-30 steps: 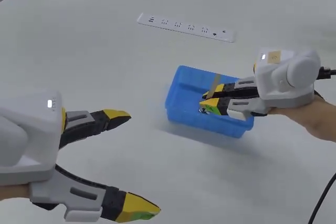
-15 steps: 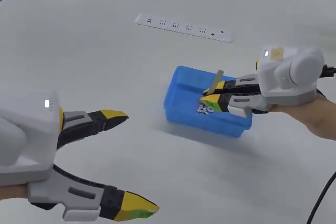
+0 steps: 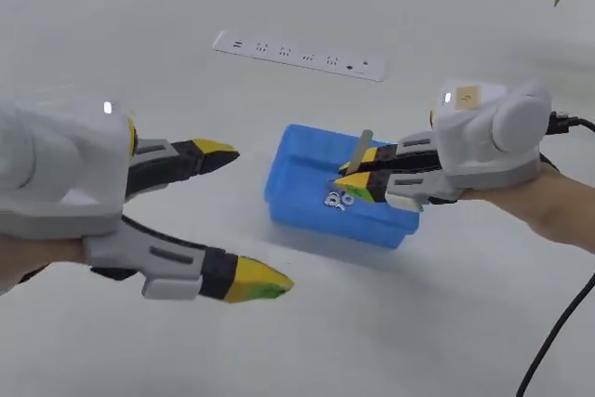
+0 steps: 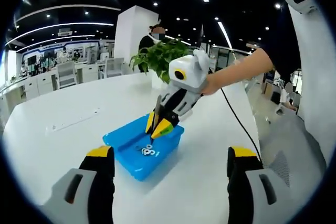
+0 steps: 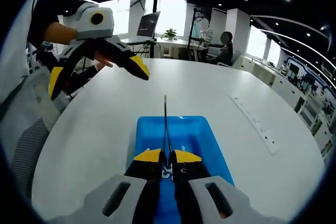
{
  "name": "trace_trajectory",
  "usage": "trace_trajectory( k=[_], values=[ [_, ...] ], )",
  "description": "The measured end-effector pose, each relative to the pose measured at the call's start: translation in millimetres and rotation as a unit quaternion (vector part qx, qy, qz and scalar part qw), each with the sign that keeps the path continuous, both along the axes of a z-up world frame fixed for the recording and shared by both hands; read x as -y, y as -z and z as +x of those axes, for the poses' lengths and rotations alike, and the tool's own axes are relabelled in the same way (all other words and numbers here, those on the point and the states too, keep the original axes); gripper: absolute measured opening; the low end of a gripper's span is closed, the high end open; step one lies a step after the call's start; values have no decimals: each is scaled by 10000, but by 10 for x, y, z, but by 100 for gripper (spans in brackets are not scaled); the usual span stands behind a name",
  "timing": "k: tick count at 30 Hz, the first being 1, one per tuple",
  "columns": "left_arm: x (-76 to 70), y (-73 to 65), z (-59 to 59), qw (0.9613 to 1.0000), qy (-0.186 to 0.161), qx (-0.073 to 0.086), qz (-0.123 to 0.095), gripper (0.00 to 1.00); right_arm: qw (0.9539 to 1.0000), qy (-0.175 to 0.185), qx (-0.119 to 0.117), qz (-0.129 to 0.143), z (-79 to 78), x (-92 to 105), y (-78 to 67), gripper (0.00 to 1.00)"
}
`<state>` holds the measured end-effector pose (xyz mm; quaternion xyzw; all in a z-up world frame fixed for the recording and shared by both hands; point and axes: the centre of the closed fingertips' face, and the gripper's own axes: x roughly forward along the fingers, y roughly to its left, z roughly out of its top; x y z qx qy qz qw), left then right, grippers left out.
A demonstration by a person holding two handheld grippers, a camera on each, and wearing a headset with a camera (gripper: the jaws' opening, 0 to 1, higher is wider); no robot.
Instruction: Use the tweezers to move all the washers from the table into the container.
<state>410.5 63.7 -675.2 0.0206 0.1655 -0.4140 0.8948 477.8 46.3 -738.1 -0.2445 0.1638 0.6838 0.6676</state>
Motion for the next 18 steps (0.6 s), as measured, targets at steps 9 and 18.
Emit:
trace_trajectory(
  k=[9, 18],
  values=[
    [291, 7, 481, 9978, 406, 290, 441, 82, 9999, -102, 99, -88, -40, 15, -16, 8],
    [491, -38, 702, 9911, 909, 581, 780, 44, 9997, -170, 170, -110, -48, 8, -30, 8]
  ],
)
